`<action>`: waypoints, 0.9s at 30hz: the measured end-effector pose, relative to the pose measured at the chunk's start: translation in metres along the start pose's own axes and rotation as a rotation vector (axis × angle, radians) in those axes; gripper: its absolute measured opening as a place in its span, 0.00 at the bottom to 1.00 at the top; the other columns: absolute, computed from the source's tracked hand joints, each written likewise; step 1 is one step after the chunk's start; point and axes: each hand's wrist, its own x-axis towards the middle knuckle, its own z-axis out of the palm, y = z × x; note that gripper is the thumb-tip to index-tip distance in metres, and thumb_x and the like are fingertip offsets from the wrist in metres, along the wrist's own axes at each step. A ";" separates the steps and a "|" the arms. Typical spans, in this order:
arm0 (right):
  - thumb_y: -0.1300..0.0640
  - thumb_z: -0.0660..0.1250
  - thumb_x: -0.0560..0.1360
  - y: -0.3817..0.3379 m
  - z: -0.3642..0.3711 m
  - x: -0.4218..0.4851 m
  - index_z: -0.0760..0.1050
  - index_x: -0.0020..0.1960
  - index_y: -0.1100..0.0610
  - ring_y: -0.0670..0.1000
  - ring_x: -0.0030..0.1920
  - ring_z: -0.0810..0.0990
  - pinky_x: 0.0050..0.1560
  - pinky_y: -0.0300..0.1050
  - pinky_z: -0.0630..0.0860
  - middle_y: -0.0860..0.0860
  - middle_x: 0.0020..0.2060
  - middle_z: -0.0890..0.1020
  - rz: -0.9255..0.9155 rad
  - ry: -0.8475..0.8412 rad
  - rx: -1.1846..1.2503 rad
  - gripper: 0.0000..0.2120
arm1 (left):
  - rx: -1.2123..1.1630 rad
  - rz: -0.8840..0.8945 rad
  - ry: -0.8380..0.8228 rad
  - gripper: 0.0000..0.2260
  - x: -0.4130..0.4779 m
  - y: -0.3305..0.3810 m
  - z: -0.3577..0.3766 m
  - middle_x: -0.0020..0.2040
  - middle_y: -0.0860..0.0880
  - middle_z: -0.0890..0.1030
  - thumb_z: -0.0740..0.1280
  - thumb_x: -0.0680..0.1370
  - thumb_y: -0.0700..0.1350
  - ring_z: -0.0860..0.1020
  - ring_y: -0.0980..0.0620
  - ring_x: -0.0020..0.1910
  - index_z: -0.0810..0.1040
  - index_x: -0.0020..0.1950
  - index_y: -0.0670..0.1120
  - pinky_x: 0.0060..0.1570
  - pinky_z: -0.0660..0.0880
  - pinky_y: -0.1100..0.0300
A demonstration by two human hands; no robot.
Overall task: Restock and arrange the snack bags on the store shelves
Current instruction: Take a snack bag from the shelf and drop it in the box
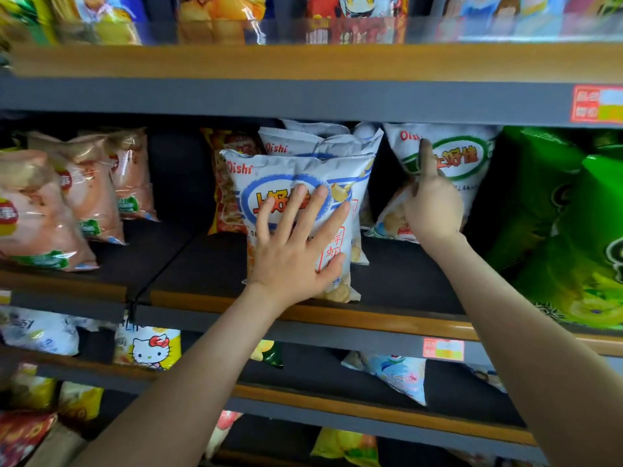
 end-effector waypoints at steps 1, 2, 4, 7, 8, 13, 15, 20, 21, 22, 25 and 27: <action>0.66 0.56 0.76 -0.002 0.001 0.002 0.49 0.78 0.55 0.64 0.45 0.76 0.36 0.49 0.64 0.63 0.50 0.77 -0.002 0.030 0.034 0.33 | 0.002 0.003 0.001 0.29 0.000 0.000 0.000 0.74 0.46 0.60 0.61 0.75 0.59 0.59 0.43 0.74 0.62 0.74 0.52 0.70 0.53 0.40; 0.66 0.57 0.77 -0.004 0.003 0.005 0.50 0.78 0.56 0.64 0.46 0.76 0.37 0.50 0.65 0.64 0.50 0.77 -0.008 0.024 0.063 0.32 | 0.001 0.002 0.005 0.29 0.000 0.001 -0.001 0.74 0.46 0.60 0.61 0.75 0.58 0.59 0.43 0.74 0.62 0.75 0.53 0.69 0.53 0.40; 0.64 0.58 0.78 -0.003 0.010 0.011 0.51 0.78 0.58 0.65 0.54 0.75 0.44 0.55 0.71 0.66 0.56 0.76 -0.042 -0.076 0.072 0.31 | -0.021 0.000 0.020 0.29 0.000 0.004 -0.003 0.74 0.46 0.61 0.62 0.75 0.57 0.60 0.43 0.74 0.62 0.75 0.53 0.69 0.54 0.39; 0.50 0.68 0.74 0.015 0.020 0.008 0.45 0.79 0.53 0.65 0.69 0.61 0.66 0.63 0.62 0.60 0.72 0.62 -0.032 -0.279 0.032 0.43 | -0.126 0.018 0.044 0.29 0.000 0.006 -0.008 0.74 0.46 0.62 0.65 0.74 0.54 0.60 0.44 0.74 0.62 0.74 0.53 0.69 0.54 0.39; 0.44 0.71 0.70 0.022 0.020 0.003 0.41 0.78 0.48 0.65 0.72 0.55 0.68 0.67 0.56 0.57 0.75 0.56 -0.012 -0.318 0.007 0.49 | -0.170 0.030 0.056 0.30 0.000 0.006 -0.010 0.73 0.46 0.62 0.66 0.73 0.53 0.60 0.44 0.74 0.62 0.74 0.53 0.70 0.53 0.39; 0.36 0.77 0.56 0.044 0.025 -0.013 0.24 0.69 0.33 0.62 0.76 0.37 0.68 0.74 0.53 0.50 0.75 0.33 0.067 -0.486 0.046 0.66 | -0.261 0.046 0.091 0.28 -0.003 0.008 -0.014 0.72 0.46 0.63 0.67 0.73 0.49 0.61 0.47 0.73 0.64 0.72 0.51 0.70 0.52 0.39; 0.38 0.77 0.59 0.042 0.029 -0.012 0.24 0.69 0.36 0.63 0.75 0.38 0.66 0.74 0.56 0.46 0.73 0.28 0.030 -0.509 -0.042 0.65 | -0.205 0.048 0.076 0.26 -0.003 0.008 -0.012 0.72 0.47 0.64 0.65 0.74 0.49 0.60 0.47 0.74 0.64 0.72 0.52 0.70 0.52 0.39; 0.37 0.72 0.67 0.029 0.036 -0.010 0.26 0.74 0.45 0.62 0.75 0.35 0.69 0.73 0.50 0.51 0.74 0.29 0.001 -0.440 -0.227 0.59 | -0.071 0.024 0.027 0.24 -0.004 0.013 -0.013 0.73 0.46 0.63 0.63 0.76 0.50 0.59 0.47 0.74 0.65 0.73 0.52 0.71 0.51 0.41; 0.37 0.71 0.68 0.027 0.032 -0.012 0.27 0.74 0.46 0.61 0.75 0.35 0.69 0.73 0.48 0.51 0.74 0.30 -0.012 -0.431 -0.248 0.58 | -0.044 0.004 0.032 0.24 -0.006 0.017 -0.016 0.74 0.46 0.62 0.62 0.77 0.50 0.58 0.47 0.75 0.66 0.73 0.52 0.71 0.51 0.43; 0.39 0.70 0.69 0.024 0.025 -0.018 0.28 0.75 0.46 0.61 0.75 0.35 0.69 0.72 0.46 0.52 0.75 0.32 -0.030 -0.408 -0.234 0.55 | -0.021 -0.014 0.040 0.24 -0.008 0.023 -0.019 0.74 0.46 0.62 0.62 0.77 0.50 0.57 0.47 0.76 0.66 0.73 0.52 0.70 0.51 0.43; 0.47 0.70 0.71 0.017 -0.005 -0.057 0.42 0.78 0.50 0.62 0.76 0.46 0.70 0.68 0.51 0.57 0.77 0.45 -0.119 -0.208 -0.075 0.47 | -0.028 -0.040 0.046 0.23 -0.016 0.052 -0.028 0.73 0.45 0.62 0.63 0.77 0.49 0.56 0.46 0.76 0.67 0.73 0.51 0.69 0.50 0.43; 0.53 0.68 0.72 0.021 -0.032 -0.099 0.57 0.76 0.56 0.63 0.71 0.61 0.67 0.61 0.62 0.60 0.74 0.60 -0.201 -0.044 0.105 0.36 | -0.106 -0.051 0.064 0.22 -0.021 0.082 -0.036 0.72 0.45 0.64 0.63 0.77 0.48 0.59 0.46 0.74 0.69 0.71 0.51 0.69 0.52 0.44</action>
